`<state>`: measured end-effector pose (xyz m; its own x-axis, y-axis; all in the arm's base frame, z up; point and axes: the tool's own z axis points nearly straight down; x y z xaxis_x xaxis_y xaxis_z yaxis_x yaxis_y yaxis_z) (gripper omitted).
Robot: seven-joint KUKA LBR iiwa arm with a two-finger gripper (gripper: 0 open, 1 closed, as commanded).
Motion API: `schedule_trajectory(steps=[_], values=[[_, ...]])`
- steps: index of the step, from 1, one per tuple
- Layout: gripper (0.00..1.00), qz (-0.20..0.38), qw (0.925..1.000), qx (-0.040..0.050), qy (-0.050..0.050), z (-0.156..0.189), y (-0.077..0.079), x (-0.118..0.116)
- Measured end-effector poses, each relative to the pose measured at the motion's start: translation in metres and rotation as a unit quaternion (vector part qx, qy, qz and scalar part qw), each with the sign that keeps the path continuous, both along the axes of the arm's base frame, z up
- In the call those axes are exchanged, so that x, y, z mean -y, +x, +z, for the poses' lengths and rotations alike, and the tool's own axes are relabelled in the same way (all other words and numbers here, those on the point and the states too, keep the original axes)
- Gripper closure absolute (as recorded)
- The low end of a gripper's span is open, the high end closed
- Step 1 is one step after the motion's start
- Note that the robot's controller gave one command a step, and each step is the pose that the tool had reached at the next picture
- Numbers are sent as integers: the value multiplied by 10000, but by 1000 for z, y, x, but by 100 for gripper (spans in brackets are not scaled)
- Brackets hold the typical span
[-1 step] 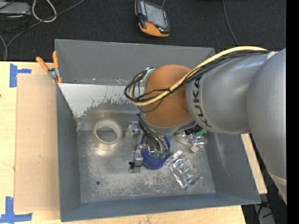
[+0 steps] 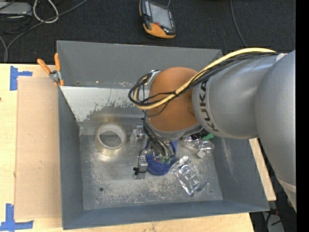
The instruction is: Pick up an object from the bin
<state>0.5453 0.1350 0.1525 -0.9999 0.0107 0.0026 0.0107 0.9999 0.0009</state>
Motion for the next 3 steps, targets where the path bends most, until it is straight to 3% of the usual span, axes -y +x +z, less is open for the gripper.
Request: schedule_trajectory(steps=[1, 2, 3], values=[[0, 134, 9999, -39, -7, -46, -3, 23], [0, -734, 9973, 4, 13, -52, -14, 68], [100, 1029, 9947, -40, 8, -82, 27, 83]])
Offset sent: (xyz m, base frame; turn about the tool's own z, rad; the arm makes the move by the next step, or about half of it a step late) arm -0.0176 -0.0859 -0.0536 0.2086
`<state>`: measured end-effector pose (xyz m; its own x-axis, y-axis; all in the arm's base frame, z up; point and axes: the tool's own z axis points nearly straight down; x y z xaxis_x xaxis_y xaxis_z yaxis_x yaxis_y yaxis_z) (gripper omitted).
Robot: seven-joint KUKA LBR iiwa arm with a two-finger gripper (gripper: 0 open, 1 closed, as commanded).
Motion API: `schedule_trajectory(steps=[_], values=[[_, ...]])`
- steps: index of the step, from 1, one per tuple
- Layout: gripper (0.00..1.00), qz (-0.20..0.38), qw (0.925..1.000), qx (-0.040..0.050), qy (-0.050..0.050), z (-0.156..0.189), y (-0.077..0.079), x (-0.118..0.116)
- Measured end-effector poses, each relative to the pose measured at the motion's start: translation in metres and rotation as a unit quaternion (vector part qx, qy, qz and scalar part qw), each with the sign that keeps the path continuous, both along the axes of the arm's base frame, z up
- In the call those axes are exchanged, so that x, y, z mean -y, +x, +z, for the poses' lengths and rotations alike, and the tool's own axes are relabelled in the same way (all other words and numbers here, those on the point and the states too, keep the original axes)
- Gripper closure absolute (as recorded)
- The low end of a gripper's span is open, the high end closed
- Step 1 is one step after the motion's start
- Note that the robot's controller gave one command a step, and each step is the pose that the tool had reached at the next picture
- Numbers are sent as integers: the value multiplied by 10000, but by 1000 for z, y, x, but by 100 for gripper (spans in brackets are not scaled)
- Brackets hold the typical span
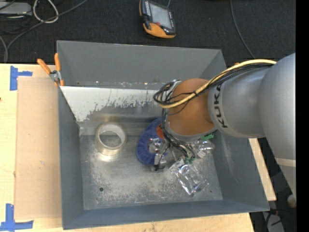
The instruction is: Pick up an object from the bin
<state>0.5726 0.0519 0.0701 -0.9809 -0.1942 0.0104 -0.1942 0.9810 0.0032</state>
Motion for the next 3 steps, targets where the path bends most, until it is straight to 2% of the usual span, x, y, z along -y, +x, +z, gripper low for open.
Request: schedule_trajectory(steps=[1, 2, 3], values=[[100, -3, 10000, 0, 1, 0, 0, 0], [100, -325, 9995, -31, -1, 0, -94, 54], [100, -63, 10000, 43, 16, 94, -17, 13]])
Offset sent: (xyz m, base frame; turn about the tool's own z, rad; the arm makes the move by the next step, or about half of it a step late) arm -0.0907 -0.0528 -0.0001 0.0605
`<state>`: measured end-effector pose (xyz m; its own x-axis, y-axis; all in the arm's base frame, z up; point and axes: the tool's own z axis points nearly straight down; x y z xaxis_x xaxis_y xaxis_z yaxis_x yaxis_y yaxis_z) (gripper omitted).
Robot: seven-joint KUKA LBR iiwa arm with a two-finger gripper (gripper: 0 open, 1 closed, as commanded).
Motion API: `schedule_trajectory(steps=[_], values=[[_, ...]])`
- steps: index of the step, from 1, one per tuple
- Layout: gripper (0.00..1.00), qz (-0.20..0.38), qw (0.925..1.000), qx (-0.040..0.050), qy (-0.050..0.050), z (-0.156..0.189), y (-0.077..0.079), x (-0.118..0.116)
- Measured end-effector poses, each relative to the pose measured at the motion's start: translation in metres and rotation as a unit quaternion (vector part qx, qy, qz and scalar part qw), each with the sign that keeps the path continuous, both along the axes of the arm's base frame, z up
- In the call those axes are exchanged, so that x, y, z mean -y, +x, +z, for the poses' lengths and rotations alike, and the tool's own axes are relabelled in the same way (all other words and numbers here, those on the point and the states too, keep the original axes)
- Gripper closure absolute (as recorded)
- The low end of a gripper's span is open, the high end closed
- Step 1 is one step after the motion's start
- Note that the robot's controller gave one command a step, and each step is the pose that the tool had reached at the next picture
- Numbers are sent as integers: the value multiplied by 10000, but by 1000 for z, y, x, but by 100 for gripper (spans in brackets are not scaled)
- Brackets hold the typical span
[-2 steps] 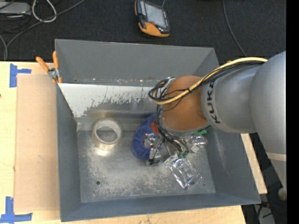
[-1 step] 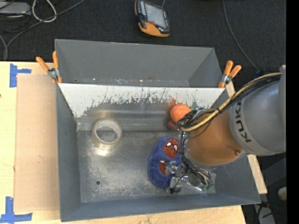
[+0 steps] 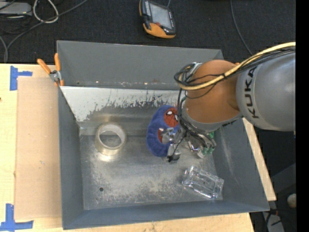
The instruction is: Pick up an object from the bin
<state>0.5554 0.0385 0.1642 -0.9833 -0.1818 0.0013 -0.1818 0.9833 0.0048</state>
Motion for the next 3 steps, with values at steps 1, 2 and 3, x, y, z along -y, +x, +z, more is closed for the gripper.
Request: schedule_trajectory(steps=[1, 2, 3], values=[[100, -11, 10000, 70, 13, -1, -5, 2], [100, 451, 9990, 55, 21, -75, -11, -3], [100, -11, 10000, 10, -11, 0, -16, 20]])
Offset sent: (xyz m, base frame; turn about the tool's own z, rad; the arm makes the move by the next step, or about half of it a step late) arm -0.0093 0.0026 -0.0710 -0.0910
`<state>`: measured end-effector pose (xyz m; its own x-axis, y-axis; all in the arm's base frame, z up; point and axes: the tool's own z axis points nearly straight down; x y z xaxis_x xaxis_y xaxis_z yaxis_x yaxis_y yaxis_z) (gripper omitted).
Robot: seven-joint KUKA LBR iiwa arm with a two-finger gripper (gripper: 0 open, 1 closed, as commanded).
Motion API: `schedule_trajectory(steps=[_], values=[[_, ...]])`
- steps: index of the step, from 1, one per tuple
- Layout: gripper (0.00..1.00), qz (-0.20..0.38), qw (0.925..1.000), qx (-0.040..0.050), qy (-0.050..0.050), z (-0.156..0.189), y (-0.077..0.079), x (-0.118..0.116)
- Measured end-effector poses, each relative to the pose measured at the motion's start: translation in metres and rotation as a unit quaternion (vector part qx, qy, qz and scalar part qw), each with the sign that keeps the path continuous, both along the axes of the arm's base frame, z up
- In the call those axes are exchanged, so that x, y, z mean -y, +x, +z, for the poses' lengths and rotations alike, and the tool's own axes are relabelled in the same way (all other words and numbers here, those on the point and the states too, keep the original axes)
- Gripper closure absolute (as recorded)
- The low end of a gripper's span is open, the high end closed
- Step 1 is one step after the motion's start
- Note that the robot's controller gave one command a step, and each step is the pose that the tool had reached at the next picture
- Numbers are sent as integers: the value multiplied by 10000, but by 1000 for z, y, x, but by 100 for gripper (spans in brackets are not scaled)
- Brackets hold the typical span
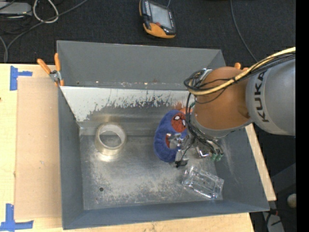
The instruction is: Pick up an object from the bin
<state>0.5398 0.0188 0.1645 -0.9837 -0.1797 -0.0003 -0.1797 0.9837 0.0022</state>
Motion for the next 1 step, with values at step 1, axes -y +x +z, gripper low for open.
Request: schedule_trajectory(steps=[1], values=[[100, 258, 9997, 13, 36, 52, -18, -23]])
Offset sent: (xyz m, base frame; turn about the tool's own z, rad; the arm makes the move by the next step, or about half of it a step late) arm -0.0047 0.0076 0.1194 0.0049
